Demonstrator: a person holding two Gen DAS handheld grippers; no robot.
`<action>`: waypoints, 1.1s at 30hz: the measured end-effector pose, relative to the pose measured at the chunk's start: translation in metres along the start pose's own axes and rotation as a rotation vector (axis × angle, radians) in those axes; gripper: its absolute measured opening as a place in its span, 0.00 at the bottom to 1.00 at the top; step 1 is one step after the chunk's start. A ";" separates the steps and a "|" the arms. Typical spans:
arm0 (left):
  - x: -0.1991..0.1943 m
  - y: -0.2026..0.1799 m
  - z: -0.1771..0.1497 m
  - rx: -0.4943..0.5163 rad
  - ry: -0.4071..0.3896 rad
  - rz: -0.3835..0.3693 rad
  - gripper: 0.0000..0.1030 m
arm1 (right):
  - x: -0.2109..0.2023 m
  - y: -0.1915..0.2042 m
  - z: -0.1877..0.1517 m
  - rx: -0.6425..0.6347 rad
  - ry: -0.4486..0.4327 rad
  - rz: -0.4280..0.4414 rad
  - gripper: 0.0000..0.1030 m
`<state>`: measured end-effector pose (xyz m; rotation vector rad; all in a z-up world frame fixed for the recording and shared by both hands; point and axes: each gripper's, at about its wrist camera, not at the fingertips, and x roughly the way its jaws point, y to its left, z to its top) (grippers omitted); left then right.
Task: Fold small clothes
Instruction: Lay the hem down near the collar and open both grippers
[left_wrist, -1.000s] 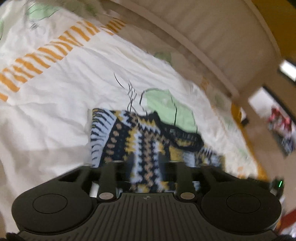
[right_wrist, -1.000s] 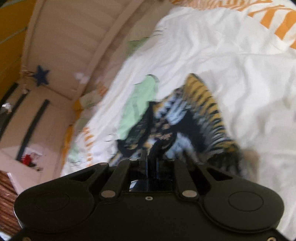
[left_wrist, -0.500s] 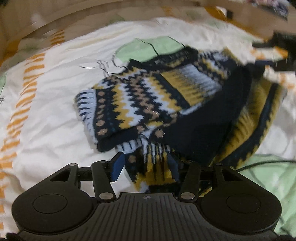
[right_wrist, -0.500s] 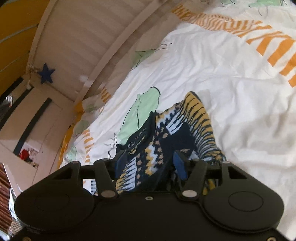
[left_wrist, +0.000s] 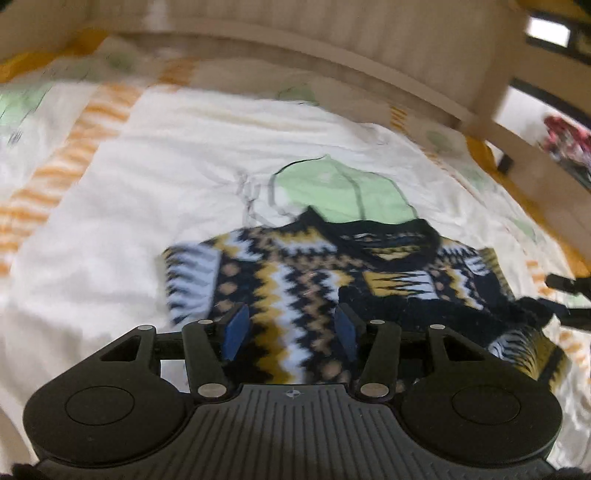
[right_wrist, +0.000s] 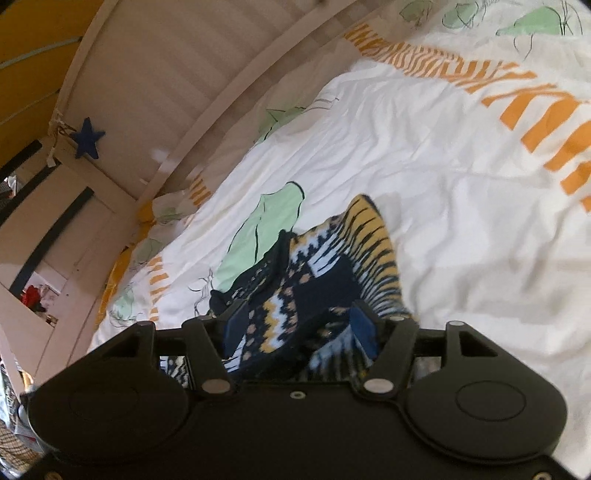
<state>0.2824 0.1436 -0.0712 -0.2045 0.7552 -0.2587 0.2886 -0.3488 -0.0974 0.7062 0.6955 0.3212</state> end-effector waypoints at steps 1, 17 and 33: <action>-0.001 0.004 -0.003 -0.009 0.012 -0.009 0.48 | -0.001 0.000 0.001 -0.013 -0.001 -0.007 0.69; 0.041 -0.038 -0.006 0.189 0.162 -0.149 0.57 | 0.006 0.030 -0.005 -0.409 0.032 -0.087 0.69; 0.033 -0.023 0.009 0.041 0.063 -0.219 0.05 | -0.002 0.024 -0.005 -0.693 0.028 -0.200 0.69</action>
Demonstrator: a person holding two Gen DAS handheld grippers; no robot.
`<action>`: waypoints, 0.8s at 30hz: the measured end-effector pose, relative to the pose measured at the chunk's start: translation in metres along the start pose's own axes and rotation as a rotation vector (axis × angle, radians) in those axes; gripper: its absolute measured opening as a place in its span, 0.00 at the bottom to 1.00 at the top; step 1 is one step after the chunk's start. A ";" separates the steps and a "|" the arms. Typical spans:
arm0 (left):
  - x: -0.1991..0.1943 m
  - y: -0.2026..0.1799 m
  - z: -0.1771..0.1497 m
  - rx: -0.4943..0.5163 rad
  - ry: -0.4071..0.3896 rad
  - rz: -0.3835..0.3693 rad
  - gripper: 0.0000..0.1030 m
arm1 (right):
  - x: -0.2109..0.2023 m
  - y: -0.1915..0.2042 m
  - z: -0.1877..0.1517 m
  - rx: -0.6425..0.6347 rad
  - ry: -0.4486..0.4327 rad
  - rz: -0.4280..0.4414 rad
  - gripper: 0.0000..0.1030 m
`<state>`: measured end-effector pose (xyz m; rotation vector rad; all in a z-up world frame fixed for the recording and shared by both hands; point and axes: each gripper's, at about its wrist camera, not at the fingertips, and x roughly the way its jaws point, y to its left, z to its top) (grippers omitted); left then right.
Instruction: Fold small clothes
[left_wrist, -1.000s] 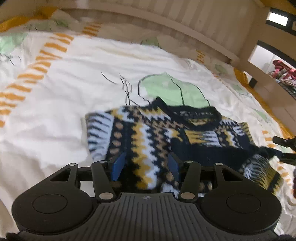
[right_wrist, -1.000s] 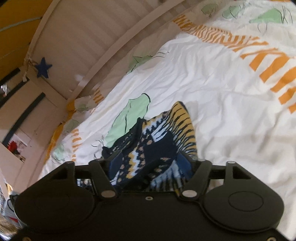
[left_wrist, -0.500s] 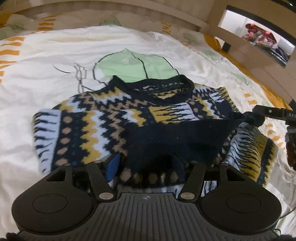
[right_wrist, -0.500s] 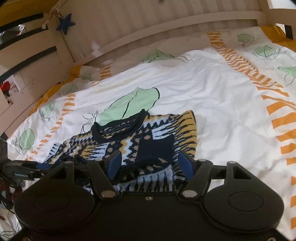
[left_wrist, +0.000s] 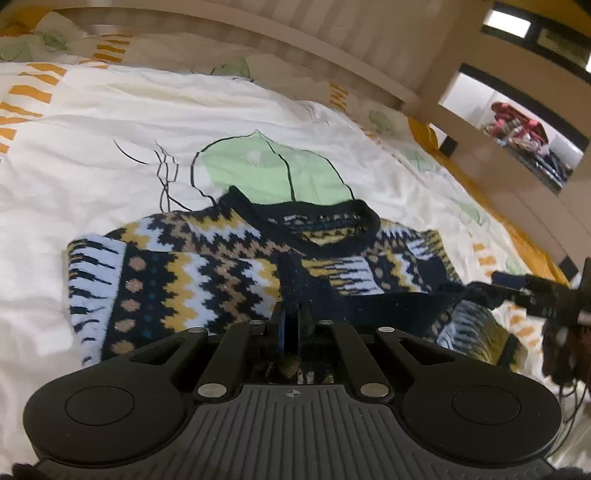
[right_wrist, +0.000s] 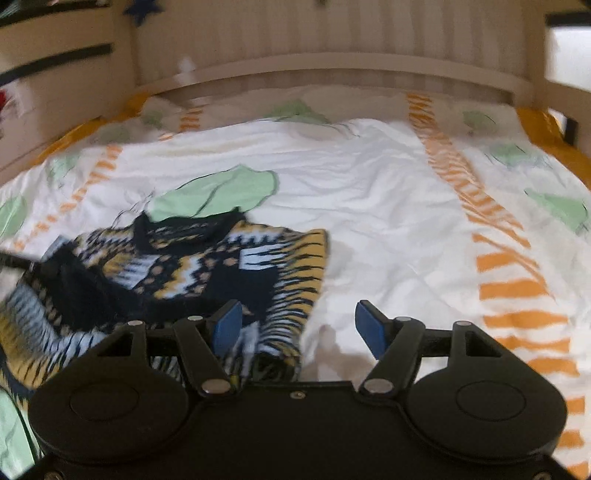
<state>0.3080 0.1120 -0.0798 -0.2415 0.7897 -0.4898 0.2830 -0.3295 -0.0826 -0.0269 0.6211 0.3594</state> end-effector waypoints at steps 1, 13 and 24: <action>-0.001 0.001 0.001 -0.007 -0.005 0.002 0.05 | 0.002 0.005 0.000 -0.030 -0.003 0.024 0.69; 0.015 0.018 0.001 -0.081 0.046 0.030 0.06 | 0.047 0.044 -0.007 -0.072 0.053 0.185 0.59; 0.024 0.018 -0.003 -0.103 0.094 -0.023 0.40 | 0.051 0.034 -0.007 0.011 0.071 0.174 0.61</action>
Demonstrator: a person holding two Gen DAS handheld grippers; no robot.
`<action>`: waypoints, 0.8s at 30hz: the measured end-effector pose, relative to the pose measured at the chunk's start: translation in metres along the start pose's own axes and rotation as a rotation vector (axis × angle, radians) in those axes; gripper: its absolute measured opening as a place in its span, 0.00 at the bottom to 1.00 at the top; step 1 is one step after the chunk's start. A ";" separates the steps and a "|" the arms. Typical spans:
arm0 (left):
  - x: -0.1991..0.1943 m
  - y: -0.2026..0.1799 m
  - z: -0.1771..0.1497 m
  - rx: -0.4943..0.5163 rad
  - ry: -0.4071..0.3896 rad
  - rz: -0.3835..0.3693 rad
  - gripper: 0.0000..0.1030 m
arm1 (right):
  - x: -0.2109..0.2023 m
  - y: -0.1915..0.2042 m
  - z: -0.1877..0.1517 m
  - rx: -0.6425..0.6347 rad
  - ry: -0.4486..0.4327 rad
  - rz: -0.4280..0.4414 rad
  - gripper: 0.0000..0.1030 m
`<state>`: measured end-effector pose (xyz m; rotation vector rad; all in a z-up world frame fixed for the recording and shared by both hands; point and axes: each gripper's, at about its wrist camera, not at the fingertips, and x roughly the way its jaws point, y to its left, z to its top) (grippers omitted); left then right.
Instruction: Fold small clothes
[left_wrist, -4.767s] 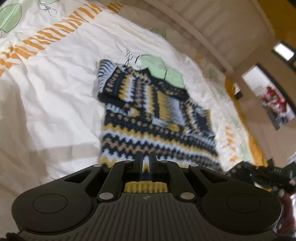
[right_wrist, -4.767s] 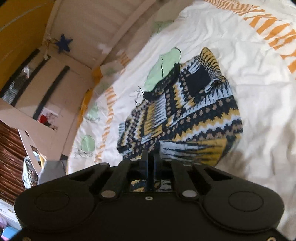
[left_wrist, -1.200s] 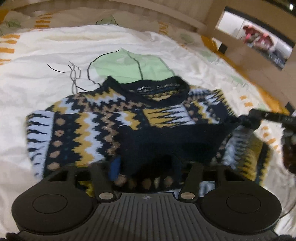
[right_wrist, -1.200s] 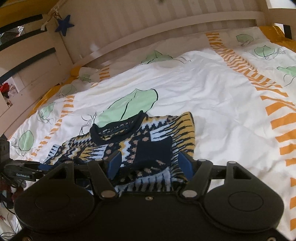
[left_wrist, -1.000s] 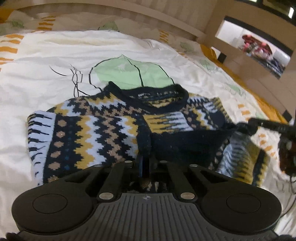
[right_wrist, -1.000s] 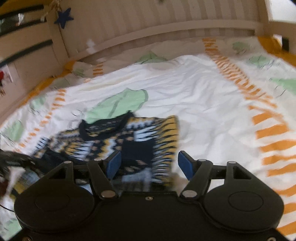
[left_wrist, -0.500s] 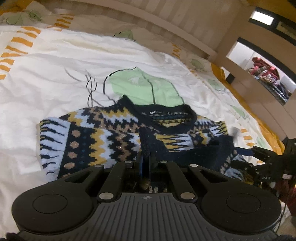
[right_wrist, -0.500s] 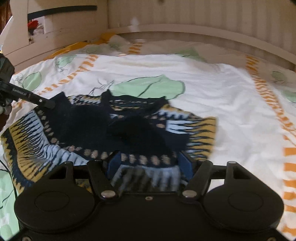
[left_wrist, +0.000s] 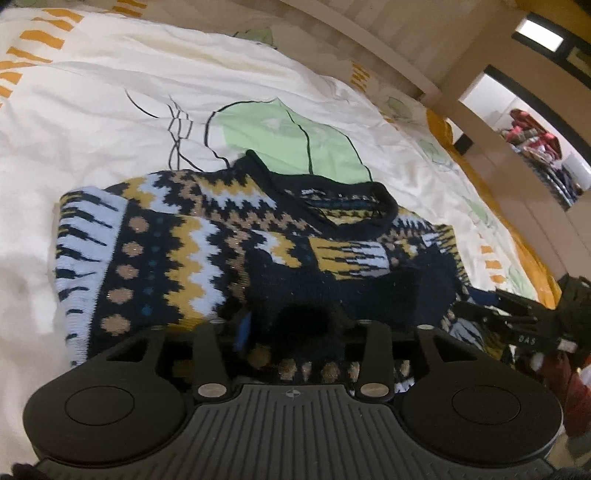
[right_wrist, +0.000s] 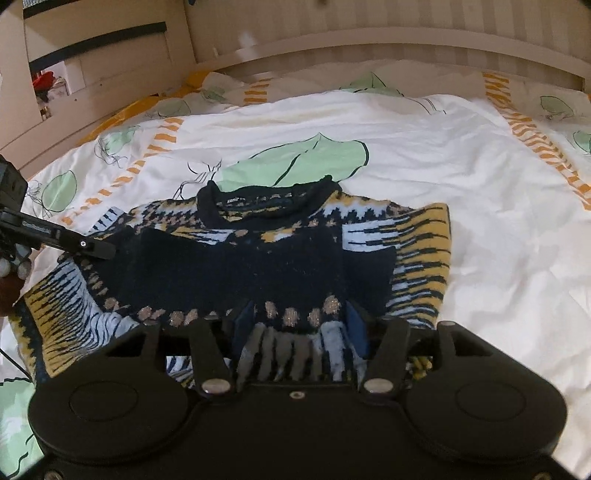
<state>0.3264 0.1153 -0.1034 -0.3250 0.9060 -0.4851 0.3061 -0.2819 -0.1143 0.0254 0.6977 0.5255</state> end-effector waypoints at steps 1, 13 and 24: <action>0.001 0.000 -0.001 0.001 0.001 0.001 0.40 | 0.000 -0.001 0.000 0.008 -0.001 0.002 0.61; -0.016 -0.008 -0.006 0.038 -0.107 0.059 0.06 | -0.010 0.004 0.003 0.035 -0.043 0.014 0.14; -0.088 -0.041 0.019 0.154 -0.326 0.134 0.06 | -0.053 0.022 0.044 0.014 -0.204 -0.039 0.13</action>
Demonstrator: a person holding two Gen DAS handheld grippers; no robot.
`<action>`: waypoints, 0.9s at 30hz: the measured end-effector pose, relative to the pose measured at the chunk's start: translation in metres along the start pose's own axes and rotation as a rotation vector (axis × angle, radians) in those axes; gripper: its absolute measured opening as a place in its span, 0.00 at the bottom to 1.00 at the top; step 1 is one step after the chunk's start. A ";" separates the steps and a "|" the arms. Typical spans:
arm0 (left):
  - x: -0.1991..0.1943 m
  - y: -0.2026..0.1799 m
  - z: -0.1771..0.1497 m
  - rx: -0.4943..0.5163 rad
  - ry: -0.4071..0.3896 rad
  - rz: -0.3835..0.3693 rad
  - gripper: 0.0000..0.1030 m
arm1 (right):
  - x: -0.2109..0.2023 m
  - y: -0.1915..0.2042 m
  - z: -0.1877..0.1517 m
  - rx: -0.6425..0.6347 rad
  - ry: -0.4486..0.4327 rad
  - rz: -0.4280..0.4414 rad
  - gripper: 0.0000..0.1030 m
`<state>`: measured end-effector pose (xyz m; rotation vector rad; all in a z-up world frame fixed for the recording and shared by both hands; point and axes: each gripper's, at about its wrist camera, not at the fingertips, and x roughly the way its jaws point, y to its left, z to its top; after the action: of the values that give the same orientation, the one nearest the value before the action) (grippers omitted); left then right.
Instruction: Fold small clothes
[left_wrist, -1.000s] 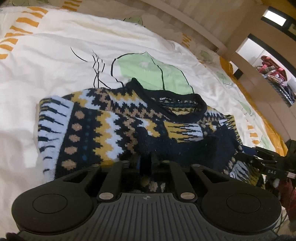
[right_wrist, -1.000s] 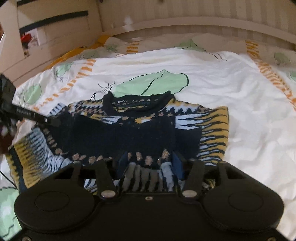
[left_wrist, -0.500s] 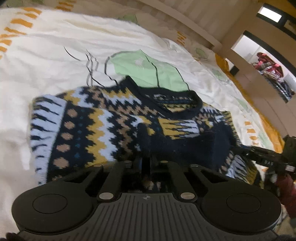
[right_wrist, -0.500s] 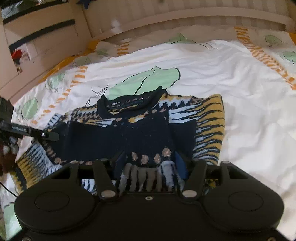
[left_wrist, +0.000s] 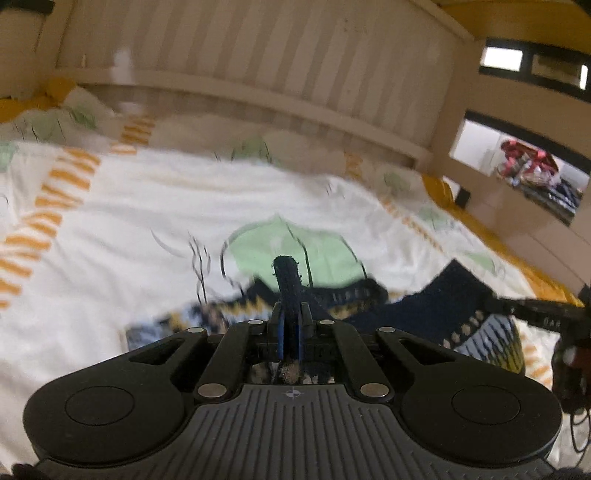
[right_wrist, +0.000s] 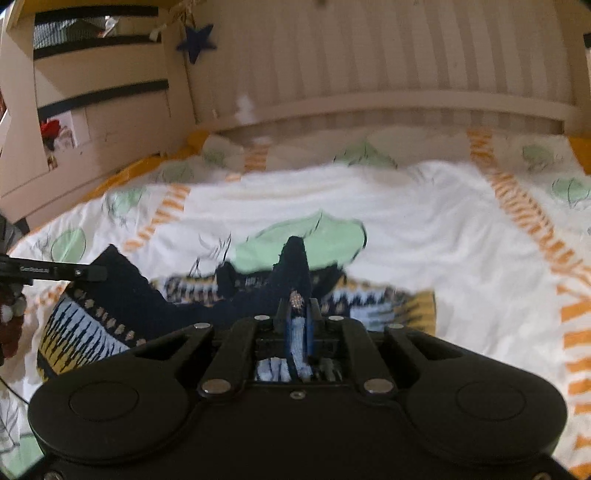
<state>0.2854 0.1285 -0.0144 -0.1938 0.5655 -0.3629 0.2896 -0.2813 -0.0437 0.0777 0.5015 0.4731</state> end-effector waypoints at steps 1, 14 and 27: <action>0.004 0.004 0.009 -0.005 -0.005 0.009 0.06 | 0.004 -0.002 0.005 0.001 -0.001 -0.008 0.13; 0.118 0.060 0.009 -0.045 0.203 0.208 0.06 | 0.125 -0.048 -0.011 0.046 0.217 -0.115 0.14; 0.076 0.054 0.002 -0.149 0.251 0.090 0.47 | 0.124 -0.045 -0.015 0.020 0.223 -0.127 0.20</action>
<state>0.3609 0.1486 -0.0650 -0.2677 0.8471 -0.2592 0.3969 -0.2652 -0.1204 0.0123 0.7252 0.3541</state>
